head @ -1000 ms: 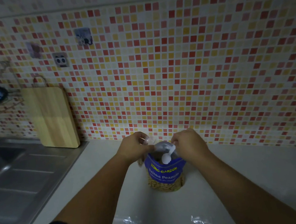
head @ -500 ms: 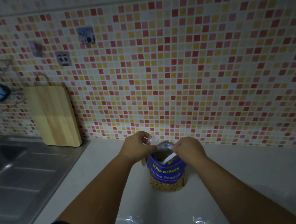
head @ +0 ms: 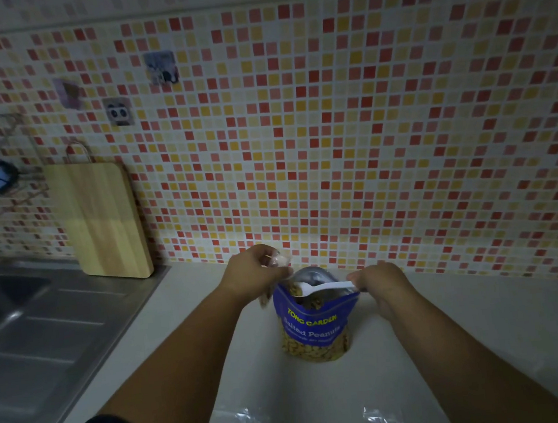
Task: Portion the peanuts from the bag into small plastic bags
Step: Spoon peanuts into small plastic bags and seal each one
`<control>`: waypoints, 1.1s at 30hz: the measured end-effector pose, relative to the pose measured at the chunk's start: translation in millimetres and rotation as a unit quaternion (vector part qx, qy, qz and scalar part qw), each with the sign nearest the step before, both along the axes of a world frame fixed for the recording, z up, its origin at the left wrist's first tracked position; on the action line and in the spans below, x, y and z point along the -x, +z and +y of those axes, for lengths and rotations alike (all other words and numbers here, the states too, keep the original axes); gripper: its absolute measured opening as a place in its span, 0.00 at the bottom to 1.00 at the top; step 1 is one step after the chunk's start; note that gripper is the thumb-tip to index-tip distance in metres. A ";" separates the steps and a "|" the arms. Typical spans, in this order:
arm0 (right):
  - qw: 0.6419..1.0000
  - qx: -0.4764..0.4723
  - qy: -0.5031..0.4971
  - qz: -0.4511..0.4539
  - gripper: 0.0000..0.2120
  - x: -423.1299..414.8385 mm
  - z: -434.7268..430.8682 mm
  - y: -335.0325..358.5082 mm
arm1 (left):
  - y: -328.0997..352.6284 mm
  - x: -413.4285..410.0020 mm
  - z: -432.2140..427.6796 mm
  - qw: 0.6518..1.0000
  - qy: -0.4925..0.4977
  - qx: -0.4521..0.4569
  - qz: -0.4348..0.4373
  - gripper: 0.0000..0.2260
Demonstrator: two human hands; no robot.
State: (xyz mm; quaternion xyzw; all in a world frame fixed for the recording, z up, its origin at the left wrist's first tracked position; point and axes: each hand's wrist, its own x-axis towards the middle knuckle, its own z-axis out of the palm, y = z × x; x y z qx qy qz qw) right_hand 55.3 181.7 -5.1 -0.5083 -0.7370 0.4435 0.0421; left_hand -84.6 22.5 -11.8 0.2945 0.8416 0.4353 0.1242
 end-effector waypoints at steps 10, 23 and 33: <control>0.990 0.089 -0.071 0.080 0.11 -13.2 12.6 3.4 | 1.0 -0.6 -3.8 1.000 -0.012 0.028 -0.007 0.23; 0.996 -0.031 -0.081 0.018 0.14 1.0 14.7 47.2 | 13.8 -18.6 11.8 0.992 -0.056 0.088 0.071 0.26; 0.945 -0.289 0.148 0.031 0.12 3.2 -17.7 75.6 | 12.7 -27.1 25.0 0.994 -0.058 0.061 0.066 0.24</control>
